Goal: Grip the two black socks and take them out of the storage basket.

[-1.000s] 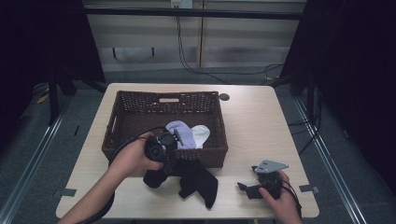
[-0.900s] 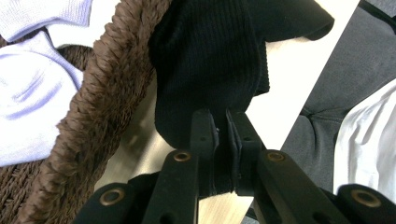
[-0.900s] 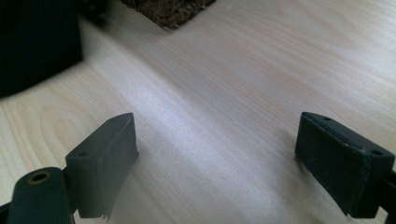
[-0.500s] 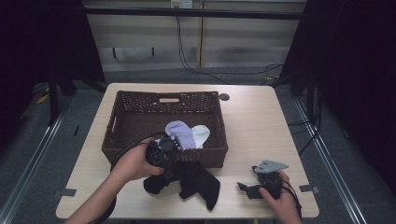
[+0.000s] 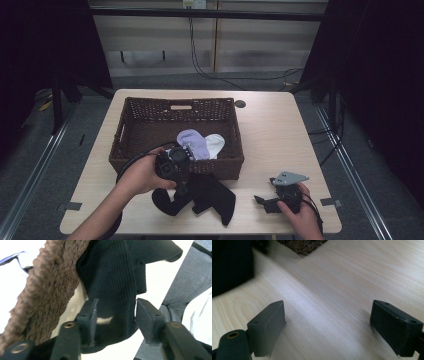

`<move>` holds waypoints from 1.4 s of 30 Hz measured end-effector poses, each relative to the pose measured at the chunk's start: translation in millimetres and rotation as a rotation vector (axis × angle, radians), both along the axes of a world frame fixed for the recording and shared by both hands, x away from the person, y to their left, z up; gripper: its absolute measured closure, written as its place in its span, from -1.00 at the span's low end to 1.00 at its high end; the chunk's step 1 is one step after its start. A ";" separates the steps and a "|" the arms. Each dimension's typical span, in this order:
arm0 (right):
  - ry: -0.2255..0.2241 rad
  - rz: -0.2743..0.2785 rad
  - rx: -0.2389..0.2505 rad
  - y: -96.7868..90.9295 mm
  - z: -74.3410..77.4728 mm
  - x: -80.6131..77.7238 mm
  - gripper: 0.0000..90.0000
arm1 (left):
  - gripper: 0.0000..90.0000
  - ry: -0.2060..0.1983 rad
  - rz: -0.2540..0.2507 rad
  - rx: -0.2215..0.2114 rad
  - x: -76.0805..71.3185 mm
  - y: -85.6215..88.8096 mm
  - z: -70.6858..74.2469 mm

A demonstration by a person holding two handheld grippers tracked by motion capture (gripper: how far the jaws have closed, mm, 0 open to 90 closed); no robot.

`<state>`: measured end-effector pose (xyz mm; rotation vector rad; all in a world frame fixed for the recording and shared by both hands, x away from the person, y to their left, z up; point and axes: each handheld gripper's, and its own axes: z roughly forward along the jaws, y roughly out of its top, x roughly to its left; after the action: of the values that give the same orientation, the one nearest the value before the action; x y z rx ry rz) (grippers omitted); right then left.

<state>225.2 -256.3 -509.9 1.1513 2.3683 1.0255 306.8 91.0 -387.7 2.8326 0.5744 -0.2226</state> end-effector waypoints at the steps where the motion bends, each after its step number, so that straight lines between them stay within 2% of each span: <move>1: 0.000 0.001 0.000 0.0 0.0 0.0 -0.73 | 0.02 -0.007 0.004 -0.002 -0.7 0.9 0.6; 2: 0.001 0.000 0.000 0.0 0.0 0.0 -0.73 | -0.04 -0.017 -0.008 0.003 -0.5 2.3 1.8; 3: 0.000 0.000 0.000 0.0 0.0 0.0 -0.73 | -0.07 -0.026 0.006 -0.005 -2.1 3.4 2.1; 4: -0.003 0.002 -0.001 -0.1 -0.2 0.2 -0.73 | -0.14 -0.031 -0.007 0.002 -1.2 4.7 2.6; 5: 0.001 0.000 0.000 0.0 0.0 -0.1 -0.73 | -0.24 -0.030 0.005 0.003 -1.6 6.1 3.2; 6: 0.000 0.000 0.000 0.0 0.0 0.0 -0.73 | -0.24 -0.034 0.019 -0.002 -2.2 7.3 3.5; 8: 0.000 0.000 0.000 0.0 0.0 0.0 -0.73 | -0.28 -0.037 0.017 0.000 -1.7 10.5 4.3; 13: 0.001 0.000 0.000 0.0 0.0 0.0 -0.73 | -0.31 -0.051 0.027 0.014 -3.3 18.0 3.6; 20: 0.000 0.000 0.000 0.0 0.0 0.0 -0.73 | -0.35 -0.049 0.056 0.004 -7.2 29.3 -2.0; 24: 0.000 0.000 0.000 0.0 0.0 0.0 -0.73 | -0.35 -0.051 0.057 -0.001 -8.4 39.0 -6.0; 30: 0.001 0.000 0.000 0.0 0.0 -0.1 -0.73 | -0.35 -0.062 0.093 0.008 -12.0 51.9 -11.9; 38: -0.002 0.001 -0.001 0.0 -0.1 0.0 -0.73 | -0.36 -0.065 0.123 -0.017 -16.0 67.3 -20.8; 42: -0.002 0.001 -0.001 0.0 -0.1 0.0 -0.73 | -0.36 -0.056 0.153 -0.049 -18.5 77.4 -32.1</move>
<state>225.2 -256.3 -510.0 1.1480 2.3677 1.0254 288.3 168.4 -419.9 2.7223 0.7578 -0.1271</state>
